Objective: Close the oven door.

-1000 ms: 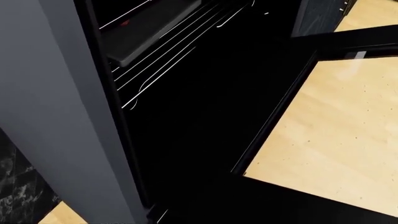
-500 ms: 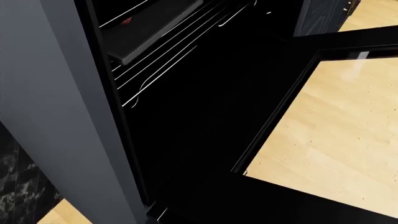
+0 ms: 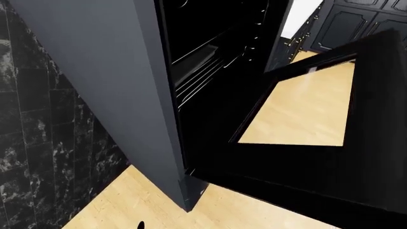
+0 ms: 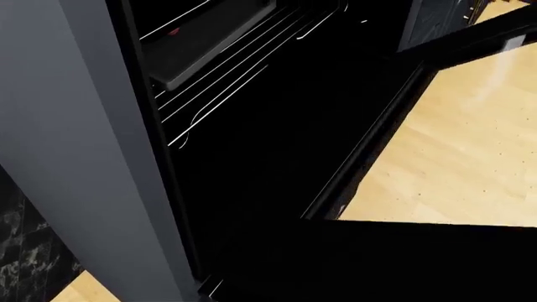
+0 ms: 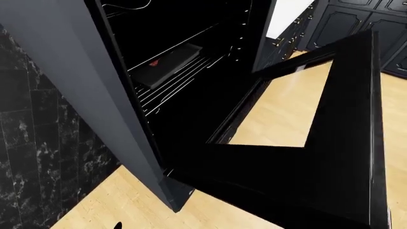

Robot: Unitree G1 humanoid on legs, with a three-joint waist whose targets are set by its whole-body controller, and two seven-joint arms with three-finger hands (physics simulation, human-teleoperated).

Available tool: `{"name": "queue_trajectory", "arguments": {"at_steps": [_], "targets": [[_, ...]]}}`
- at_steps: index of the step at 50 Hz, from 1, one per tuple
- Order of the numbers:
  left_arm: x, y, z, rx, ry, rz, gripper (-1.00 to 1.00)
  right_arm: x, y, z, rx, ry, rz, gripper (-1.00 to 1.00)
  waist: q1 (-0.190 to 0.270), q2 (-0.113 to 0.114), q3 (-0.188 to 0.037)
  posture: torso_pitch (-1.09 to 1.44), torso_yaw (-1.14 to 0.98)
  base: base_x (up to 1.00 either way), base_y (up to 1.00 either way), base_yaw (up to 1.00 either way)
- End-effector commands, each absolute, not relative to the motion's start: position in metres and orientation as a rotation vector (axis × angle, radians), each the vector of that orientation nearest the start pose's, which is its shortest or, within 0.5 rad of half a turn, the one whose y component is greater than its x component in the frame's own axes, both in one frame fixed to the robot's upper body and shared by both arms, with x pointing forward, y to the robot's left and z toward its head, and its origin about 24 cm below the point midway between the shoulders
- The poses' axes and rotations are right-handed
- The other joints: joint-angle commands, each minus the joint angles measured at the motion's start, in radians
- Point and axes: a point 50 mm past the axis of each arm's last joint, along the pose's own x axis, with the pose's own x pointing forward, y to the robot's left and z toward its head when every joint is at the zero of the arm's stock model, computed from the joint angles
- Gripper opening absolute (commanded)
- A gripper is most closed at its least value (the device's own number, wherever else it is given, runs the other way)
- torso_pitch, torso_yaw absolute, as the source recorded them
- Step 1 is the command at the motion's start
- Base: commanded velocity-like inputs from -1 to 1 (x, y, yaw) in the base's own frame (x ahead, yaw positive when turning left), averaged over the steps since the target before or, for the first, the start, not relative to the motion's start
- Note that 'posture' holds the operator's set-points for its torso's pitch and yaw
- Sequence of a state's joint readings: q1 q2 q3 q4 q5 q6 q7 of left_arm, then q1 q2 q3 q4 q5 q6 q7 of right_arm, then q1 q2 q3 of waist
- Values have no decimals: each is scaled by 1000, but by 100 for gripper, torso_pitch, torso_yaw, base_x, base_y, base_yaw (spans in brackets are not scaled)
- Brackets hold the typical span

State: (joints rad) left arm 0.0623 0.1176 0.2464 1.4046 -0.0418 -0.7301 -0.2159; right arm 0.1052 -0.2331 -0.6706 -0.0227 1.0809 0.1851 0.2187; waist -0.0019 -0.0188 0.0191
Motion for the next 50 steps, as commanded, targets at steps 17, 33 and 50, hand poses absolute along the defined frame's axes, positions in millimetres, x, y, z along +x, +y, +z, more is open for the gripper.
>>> {"name": "queue_trajectory", "arguments": {"at_steps": [17, 33, 50], "targets": [[84, 214, -143, -56, 671, 125, 100, 218, -274, 153, 620, -334, -131, 100, 3, -2, -10, 0, 0, 0, 0, 0], [85, 214, -142, -59, 668, 120, 100, 278, -226, 217, 456, -303, 116, 100, 1, -6, -10, 0, 0, 0, 0, 0], [85, 214, -142, -63, 666, 120, 100, 323, -148, 246, 309, -214, 336, 100, 2, 2, -13, 0, 0, 0, 0, 0]]}}
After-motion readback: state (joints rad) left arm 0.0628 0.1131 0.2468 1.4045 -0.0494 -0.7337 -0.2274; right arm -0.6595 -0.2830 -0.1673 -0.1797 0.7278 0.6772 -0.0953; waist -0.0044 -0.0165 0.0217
